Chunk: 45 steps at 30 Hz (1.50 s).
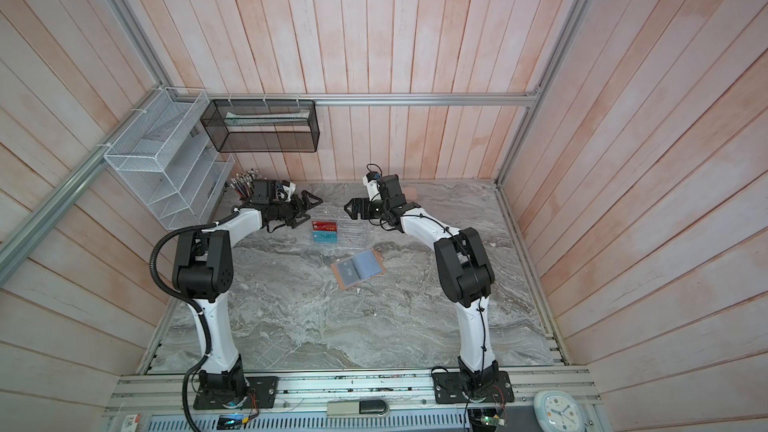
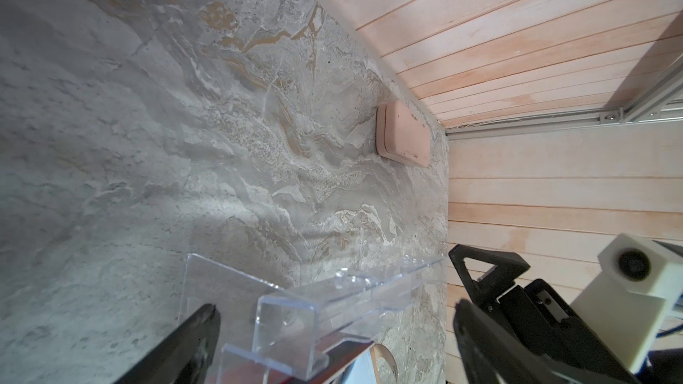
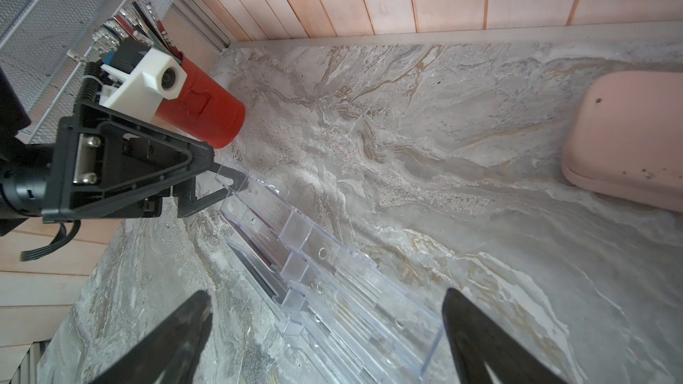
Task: Take the credit cards out of the card holder
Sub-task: Move the storage box to the top-center of the table.
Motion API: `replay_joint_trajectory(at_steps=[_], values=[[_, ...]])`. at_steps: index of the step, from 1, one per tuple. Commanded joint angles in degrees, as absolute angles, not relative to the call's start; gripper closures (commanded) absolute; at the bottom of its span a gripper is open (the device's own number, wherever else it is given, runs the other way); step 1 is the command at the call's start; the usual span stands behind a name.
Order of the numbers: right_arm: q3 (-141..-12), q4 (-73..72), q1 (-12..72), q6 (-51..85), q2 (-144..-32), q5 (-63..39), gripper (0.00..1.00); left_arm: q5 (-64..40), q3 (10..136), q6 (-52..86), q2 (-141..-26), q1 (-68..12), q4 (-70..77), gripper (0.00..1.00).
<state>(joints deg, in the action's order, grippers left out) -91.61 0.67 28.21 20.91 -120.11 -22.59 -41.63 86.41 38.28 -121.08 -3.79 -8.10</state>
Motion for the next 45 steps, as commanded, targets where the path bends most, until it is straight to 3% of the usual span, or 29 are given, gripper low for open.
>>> replay_joint_trajectory(at_steps=[1,19,45], values=[[-90.3,-0.8,28.6,21.2,-121.3,-23.7,0.02,-41.3,84.3,38.8,-119.1,-4.5,-6.9,0.0],[-86.6,-1.4,29.7,20.6,-118.9,-23.2,0.02,-40.7,76.7,40.5,-113.2,-6.0,-4.3,0.0],[-84.8,-1.3,29.3,18.6,-112.0,-19.5,0.02,-35.7,82.2,33.4,-108.3,-6.1,-16.1,0.0]])
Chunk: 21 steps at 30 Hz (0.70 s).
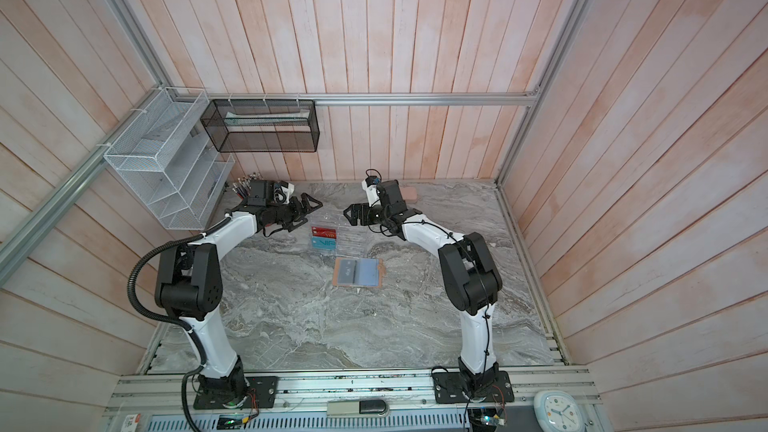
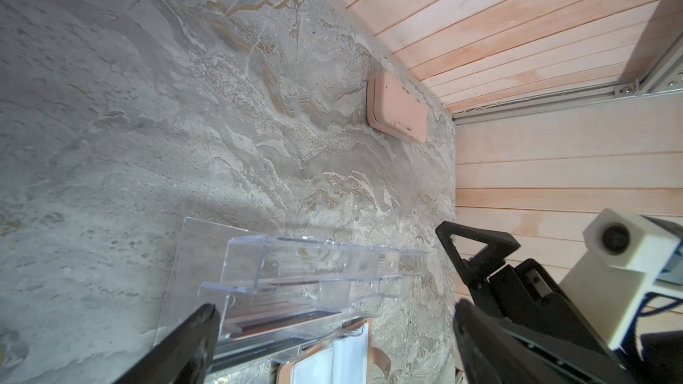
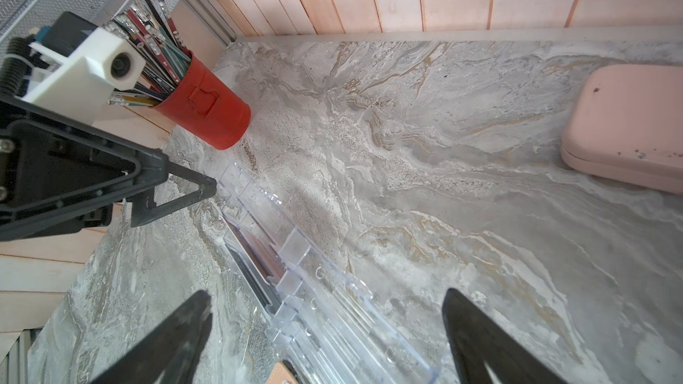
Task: Take the credit cards out of the card holder
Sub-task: Move the storage box to the top-center of the table.
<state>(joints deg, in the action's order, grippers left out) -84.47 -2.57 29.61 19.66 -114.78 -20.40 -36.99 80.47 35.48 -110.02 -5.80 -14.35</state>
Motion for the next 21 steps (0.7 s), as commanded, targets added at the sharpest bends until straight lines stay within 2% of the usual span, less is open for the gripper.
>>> replay_joint_trajectory(at_steps=[1,12,21], values=[[-84.4,-1.0,29.4,18.5,-111.5,-19.3,0.02,-35.5,82.2,33.3,-107.9,-6.0,-16.3,0.0],[-75.8,0.2,29.4,18.1,-101.9,-16.9,0.02,-33.4,79.4,33.0,-98.0,-7.0,-17.9,0.0],[-59.5,2.1,33.8,19.8,-89.3,-15.2,0.02,-35.2,65.2,35.8,-84.9,-9.6,-15.9,0.0]])
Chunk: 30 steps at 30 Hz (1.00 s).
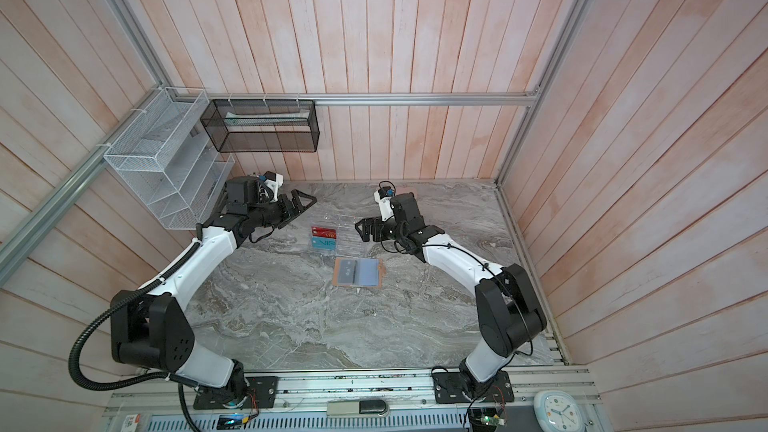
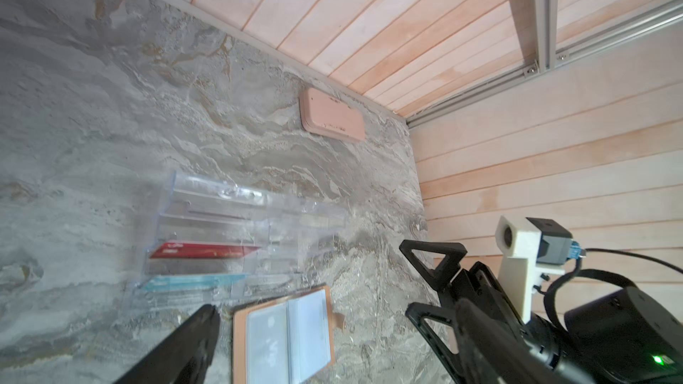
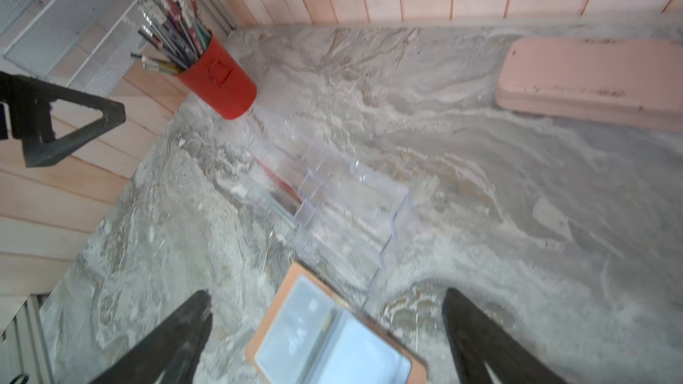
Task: Take the credit cards out of the card holder
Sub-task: Move the storage box to the top-center of the table.
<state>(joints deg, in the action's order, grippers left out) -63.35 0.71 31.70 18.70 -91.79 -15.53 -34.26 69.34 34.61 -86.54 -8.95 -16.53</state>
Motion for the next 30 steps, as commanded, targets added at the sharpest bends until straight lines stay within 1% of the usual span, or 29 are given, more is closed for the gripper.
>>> replay_joint_trajectory(at_steps=[1,5,10,15,22,28,30], values=[[-58.0,2.0,34.7,20.4,-88.5,-15.3,0.02,-36.2,63.1,37.0,-83.6,-9.6,-14.5,0.0],[-54.5,1.7,37.3,22.7,-88.1,-14.1,0.02,-35.9,57.9,37.7,-80.2,-9.7,-13.5,0.0],[-50.0,-2.8,38.7,28.2,-88.5,-16.8,0.02,-37.2,54.9,38.0,-77.9,-10.3,-13.7,0.0],[-50.1,-3.3,40.9,28.4,-90.0,-16.0,0.02,-37.4,52.3,38.3,-76.5,-10.7,-13.0,0.0],[-58.2,1.0,38.2,30.4,-94.6,-4.7,0.02,-38.0,55.2,38.7,-78.2,-10.7,-13.0,0.0],[-68.8,5.1,35.4,30.7,-104.1,1.3,0.02,-38.8,56.3,39.3,-79.2,-10.7,-12.2,0.0],[-72.5,7.1,35.2,30.5,-107.3,3.5,0.04,-38.8,56.4,39.1,-78.9,-10.7,-12.4,0.0]])
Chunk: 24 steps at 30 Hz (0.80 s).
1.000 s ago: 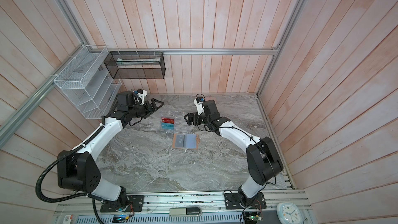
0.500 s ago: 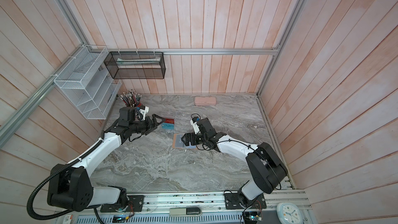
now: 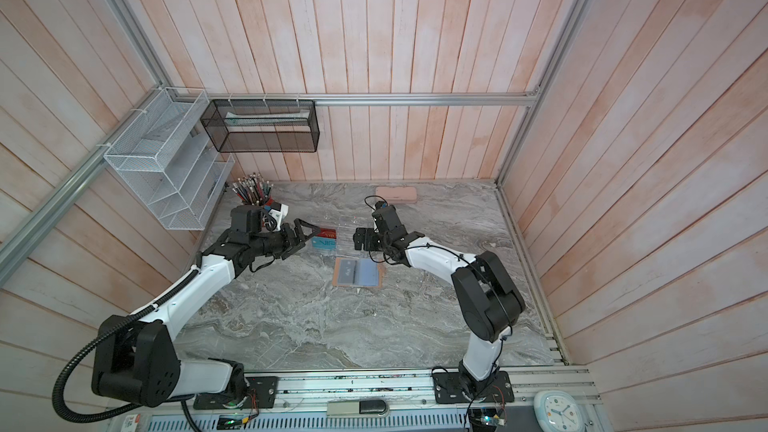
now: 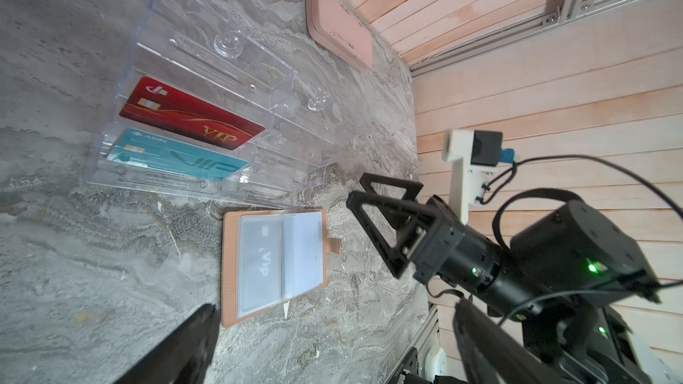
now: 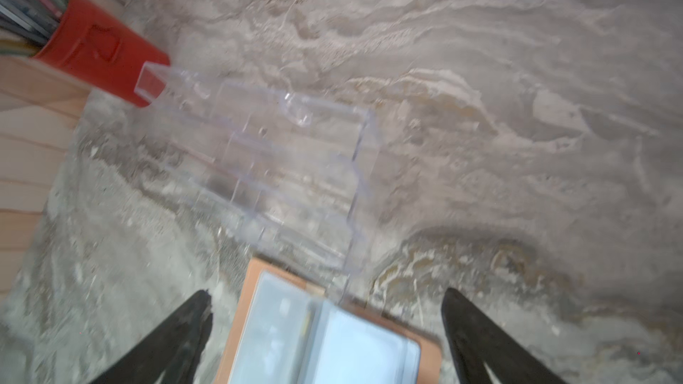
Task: Take the credit cards out of the card holder
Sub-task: Move the storage box to the top-center of the table.
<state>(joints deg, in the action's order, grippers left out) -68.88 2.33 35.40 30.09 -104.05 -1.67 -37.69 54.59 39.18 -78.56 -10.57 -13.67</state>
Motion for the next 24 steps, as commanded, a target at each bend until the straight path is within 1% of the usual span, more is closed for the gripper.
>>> replay_joint_trajectory(at_steps=[1,5,11,18,24], values=[[-74.0,7.5,35.2,30.3,-108.6,4.3,0.04,-38.7,56.4,38.9,-78.8,-10.7,-12.5,0.0],[-78.0,9.0,35.0,30.2,-112.5,6.2,0.08,-38.8,56.2,38.5,-79.0,-10.7,-12.8,0.0],[-80.3,10.7,35.0,29.9,-115.0,8.8,0.09,-38.9,56.1,38.6,-79.2,-10.7,-12.4,0.0],[-79.7,12.5,34.8,28.8,-115.6,13.5,0.03,-39.3,56.0,39.4,-79.7,-10.7,-11.5,0.0],[-79.5,12.5,34.0,27.2,-115.8,15.1,0.02,-39.4,55.9,39.9,-79.6,-10.8,-11.2,0.0]])
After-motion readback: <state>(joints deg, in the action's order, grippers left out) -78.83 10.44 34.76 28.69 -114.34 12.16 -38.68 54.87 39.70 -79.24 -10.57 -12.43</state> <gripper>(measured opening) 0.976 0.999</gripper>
